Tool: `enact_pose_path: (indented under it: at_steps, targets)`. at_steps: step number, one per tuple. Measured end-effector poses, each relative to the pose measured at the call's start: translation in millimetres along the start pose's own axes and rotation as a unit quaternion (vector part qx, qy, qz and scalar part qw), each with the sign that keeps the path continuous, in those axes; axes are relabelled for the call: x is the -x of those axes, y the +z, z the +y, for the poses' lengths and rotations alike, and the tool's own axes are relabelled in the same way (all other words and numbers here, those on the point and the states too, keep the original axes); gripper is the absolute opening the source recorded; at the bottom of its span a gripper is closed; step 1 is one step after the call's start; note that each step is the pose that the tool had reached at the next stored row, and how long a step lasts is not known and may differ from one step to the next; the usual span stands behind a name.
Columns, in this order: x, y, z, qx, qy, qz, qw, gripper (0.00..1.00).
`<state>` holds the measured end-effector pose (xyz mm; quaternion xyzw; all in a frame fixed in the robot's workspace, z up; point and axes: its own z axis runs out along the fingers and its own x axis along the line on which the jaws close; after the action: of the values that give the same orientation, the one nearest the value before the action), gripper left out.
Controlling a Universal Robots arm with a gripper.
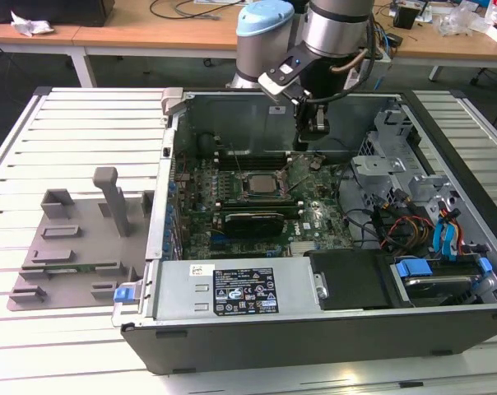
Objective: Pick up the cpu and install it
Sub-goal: 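Close the cpu cover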
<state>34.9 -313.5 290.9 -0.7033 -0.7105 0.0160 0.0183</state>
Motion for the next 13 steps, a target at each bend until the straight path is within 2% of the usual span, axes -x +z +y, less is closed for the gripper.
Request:
enact_pose_path:
  at_steps: [1, 6, 9, 11, 13]
  targets:
    - [0.1, -0.4, 9.9, 0.0, 0.0, 0.0, 1.0, 0.11]
    - [-0.2, -0.2, 28.8, -0.0004, 0.0, -0.0001, 1.0, 0.11]
    - [-0.6, 7.8, 34.6, -0.0011, 0.0, -0.0002, 1.0, 0.11]
    - [-2.9, 18.0, 40.6, -0.0012, -0.013, -0.0008, 0.9999, 0.11]
    - [-5.3, 24.9, 42.4, -0.0012, -0.018, -0.0011, 0.9998, 0.11]
